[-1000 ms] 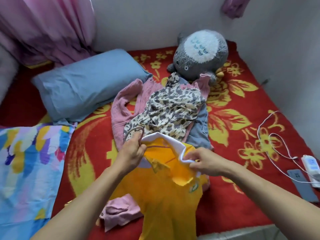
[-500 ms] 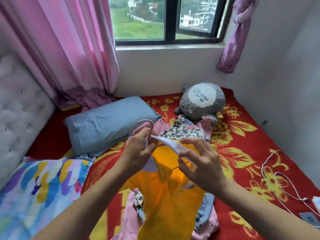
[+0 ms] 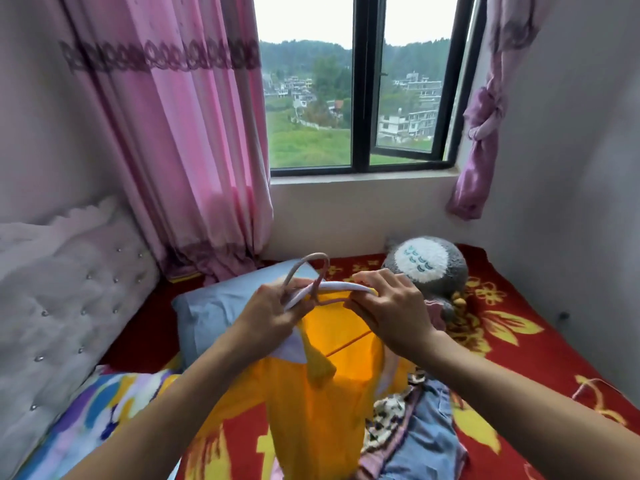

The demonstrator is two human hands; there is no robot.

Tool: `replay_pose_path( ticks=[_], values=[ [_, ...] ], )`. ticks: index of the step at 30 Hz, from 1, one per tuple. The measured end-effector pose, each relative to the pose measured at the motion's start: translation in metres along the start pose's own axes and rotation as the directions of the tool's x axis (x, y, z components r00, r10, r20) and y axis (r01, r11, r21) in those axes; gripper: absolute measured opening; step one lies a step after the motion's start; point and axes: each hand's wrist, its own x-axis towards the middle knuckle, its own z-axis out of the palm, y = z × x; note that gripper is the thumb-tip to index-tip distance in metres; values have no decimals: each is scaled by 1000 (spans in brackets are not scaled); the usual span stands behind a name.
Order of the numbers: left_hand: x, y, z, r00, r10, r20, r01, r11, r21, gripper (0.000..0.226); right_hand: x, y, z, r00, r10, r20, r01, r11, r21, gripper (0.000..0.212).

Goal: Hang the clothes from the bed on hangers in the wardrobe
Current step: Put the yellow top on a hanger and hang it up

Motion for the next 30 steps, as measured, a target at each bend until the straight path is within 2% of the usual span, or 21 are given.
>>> replay_pose_path(
  ticks=[2,5,9,11,13,15,17,19,21,22,24,25,28,30],
  values=[
    [-2,-4,-14,998,-10,-58,17,993,118,11,3,20,-9,1000,25,-7,-25,999,-38,38],
    [-10,-4,-28,982,-116,-150,144,970,194,20,4,49,-26,996,86,4,-86,996,-6,46],
    [-13,20,-13,971,-184,-149,220,934,282,36,6,65,-42,996,90,15,-91,991,101,66],
    [-13,36,1,967,-173,-188,224,928,298,40,6,69,-48,995,93,18,-95,981,171,58],
    [-15,54,18,953,-150,-264,222,937,269,32,5,74,-58,997,78,6,-77,966,248,51],
    [-23,74,34,932,-130,-339,225,940,256,23,1,76,-71,999,35,-28,-24,944,330,51],
    [-34,87,49,922,-107,-372,223,933,283,16,-3,75,-84,998,-19,-67,44,917,398,42],
    [-51,90,60,912,-95,-399,250,900,358,15,-8,70,-89,992,-105,-75,125,921,370,38],
    [-74,90,68,898,-84,-432,314,810,494,25,-13,59,-88,970,-238,-43,240,926,290,42],
    [-88,92,71,897,-69,-437,338,745,575,27,-15,50,-86,954,-299,-40,297,911,285,36],
    [-122,99,70,904,-46,-424,374,566,735,21,-18,25,-87,909,-412,-70,412,857,310,26],
    [-141,107,67,907,-58,-418,394,468,791,22,-19,10,-89,882,-464,-86,465,821,333,28],
    [-205,134,51,879,-96,-467,477,209,854,50,-22,-47,-102,792,-595,-134,583,673,456,41],
    [-249,151,38,837,-146,-528,544,114,831,49,-24,-88,-119,752,-636,-171,609,572,549,43]
  ],
)
